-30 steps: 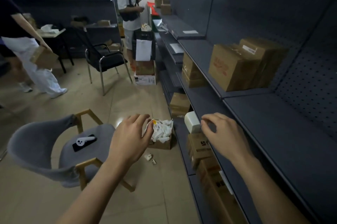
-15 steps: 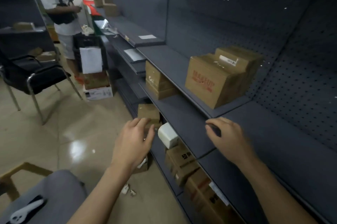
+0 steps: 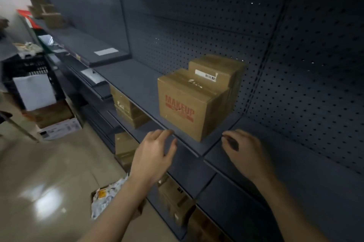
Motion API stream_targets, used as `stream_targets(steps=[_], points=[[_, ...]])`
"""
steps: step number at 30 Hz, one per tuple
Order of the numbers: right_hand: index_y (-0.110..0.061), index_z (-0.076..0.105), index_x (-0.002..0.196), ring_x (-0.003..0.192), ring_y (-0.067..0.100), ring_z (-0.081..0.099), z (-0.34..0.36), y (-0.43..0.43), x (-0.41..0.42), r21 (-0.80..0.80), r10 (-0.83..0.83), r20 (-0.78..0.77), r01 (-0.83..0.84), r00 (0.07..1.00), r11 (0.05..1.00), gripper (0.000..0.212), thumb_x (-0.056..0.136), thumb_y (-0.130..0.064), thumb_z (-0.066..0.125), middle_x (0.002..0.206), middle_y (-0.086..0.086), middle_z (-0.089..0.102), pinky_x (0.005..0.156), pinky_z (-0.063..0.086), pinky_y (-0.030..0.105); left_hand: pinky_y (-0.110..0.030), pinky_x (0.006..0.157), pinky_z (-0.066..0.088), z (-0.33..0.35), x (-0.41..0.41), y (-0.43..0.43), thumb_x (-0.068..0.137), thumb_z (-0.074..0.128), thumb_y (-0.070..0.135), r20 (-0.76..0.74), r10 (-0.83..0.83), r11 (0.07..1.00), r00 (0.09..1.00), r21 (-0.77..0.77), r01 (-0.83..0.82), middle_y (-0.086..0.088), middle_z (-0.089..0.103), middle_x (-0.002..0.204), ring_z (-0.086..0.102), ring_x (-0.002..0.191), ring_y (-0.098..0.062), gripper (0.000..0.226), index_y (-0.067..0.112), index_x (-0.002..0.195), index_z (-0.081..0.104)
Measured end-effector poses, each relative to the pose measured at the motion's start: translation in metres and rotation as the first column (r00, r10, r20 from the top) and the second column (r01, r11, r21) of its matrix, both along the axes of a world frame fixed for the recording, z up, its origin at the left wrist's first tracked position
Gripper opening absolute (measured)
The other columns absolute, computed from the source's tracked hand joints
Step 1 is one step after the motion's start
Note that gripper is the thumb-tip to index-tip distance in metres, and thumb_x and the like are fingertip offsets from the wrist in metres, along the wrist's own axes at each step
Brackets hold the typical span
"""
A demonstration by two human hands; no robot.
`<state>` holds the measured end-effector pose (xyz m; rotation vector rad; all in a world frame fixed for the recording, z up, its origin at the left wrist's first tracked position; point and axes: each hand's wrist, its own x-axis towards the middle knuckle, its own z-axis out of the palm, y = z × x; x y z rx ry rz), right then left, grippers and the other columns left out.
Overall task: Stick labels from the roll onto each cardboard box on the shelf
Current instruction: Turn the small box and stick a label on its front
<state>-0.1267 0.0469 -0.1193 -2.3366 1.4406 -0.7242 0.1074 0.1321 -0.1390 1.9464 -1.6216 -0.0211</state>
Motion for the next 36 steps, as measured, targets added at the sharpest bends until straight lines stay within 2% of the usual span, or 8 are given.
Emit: stream_targets(steps=[4,13,18,22,25,28,31,36], points=[[-0.021,0.066,0.12,0.097,0.011,0.061,0.007,-0.036,0.009,-0.034,-0.036,0.051,0.038,0.998,0.999,0.032,0.098,-0.04,0.052,0.115,-0.007,0.065,0.077,0.055,0.034,-0.035,0.095,0.046,0.008,0.016,-0.043,0.1,0.045,0.044,-0.054,0.045,0.999,0.998,-0.023,-0.046,0.004,0.056,0.134,0.048,0.127,-0.019,0.042,0.023,0.135,0.054],[-0.024,0.031,0.153,0.143,0.018,0.035,0.011,-0.083,0.039,0.165,-0.135,0.144,0.11,0.98,0.98,0.084,0.086,-0.075,0.031,0.157,0.0,0.035,0.109,0.04,0.038,-0.043,0.116,0.031,0.02,0.07,-0.12,0.093,0.039,0.068,-0.116,0.099,0.995,0.988,-0.018,-0.101,-0.005,0.037,0.154,0.033,0.142,-0.023,0.076,0.019,0.151,0.034],[-0.037,0.023,0.154,0.143,0.018,0.036,0.008,-0.096,0.058,0.3,-0.19,0.293,0.099,0.937,0.949,0.095,0.077,-0.091,0.028,0.156,-0.004,0.038,0.112,0.038,0.044,-0.042,0.121,0.023,0.019,0.093,-0.164,0.085,0.033,0.081,-0.378,0.048,0.999,0.925,0.015,-0.046,-0.003,0.031,0.16,0.027,0.147,-0.022,0.095,0.018,0.155,0.027],[-0.049,0.038,0.142,0.13,0.005,0.048,0.011,-0.09,0.078,0.368,-0.228,0.424,0.064,0.876,0.928,0.074,0.078,-0.086,0.042,0.134,-0.027,0.054,0.104,0.044,0.032,-0.035,0.093,0.043,0.018,0.102,-0.19,0.086,0.038,0.078,-0.628,-0.022,0.999,0.778,0.012,0.038,0.01,0.061,0.124,0.055,0.116,-0.016,0.065,0.028,0.123,0.058],[-0.052,0.037,0.135,0.119,-0.008,0.043,0.016,-0.085,0.093,0.404,-0.296,0.471,0.096,0.831,0.91,0.049,0.089,-0.064,0.049,0.106,-0.05,0.039,0.089,0.034,0.009,-0.034,0.085,0.05,0.015,0.107,-0.2,0.093,0.051,0.06,-0.754,-0.098,0.994,0.65,-0.043,0.1,0.011,0.069,0.102,0.064,0.096,-0.009,0.037,0.027,0.102,0.063],[-0.057,0.019,0.136,0.102,-0.03,0.038,0.02,-0.077,0.107,0.462,-0.356,0.531,0.089,0.769,0.882,0.057,0.09,-0.056,0.052,0.095,-0.059,0.033,0.084,0.03,-0.001,-0.038,0.074,0.052,0.015,0.106,-0.201,0.093,0.057,0.052,-0.761,-0.13,0.992,0.636,-0.096,0.087,-0.004,0.069,0.084,0.065,0.072,-0.01,0.042,0.01,0.091,0.061],[-0.057,0.016,0.145,0.112,-0.03,0.042,0.014,-0.068,0.113,0.429,-0.336,0.61,0.057,0.718,0.901,0.08,0.08,-0.059,0.062,0.115,-0.056,0.046,0.088,0.036,0.001,-0.036,0.058,0.04,0.015,0.101,-0.191,0.087,0.058,0.06,-0.704,-0.168,0.98,0.69,-0.193,0.042,-0.016,0.05,0.064,0.048,0.054,-0.013,0.061,0.002,0.075,0.047],[-0.046,0.012,0.153,0.099,-0.038,0.04,0.012,-0.048,0.108,0.347,-0.393,0.66,0.205,0.64,0.915,0.103,0.069,-0.056,0.07,0.102,-0.065,0.042,0.086,0.034,-0.008,-0.02,0.049,0.025,0.022,0.083,-0.166,0.09,0.064,0.05,-0.666,-0.29,0.938,0.687,-0.342,0.064,0.013,0.036,0.051,0.033,0.049,-0.005,0.042,0.032,0.063,0.038]])
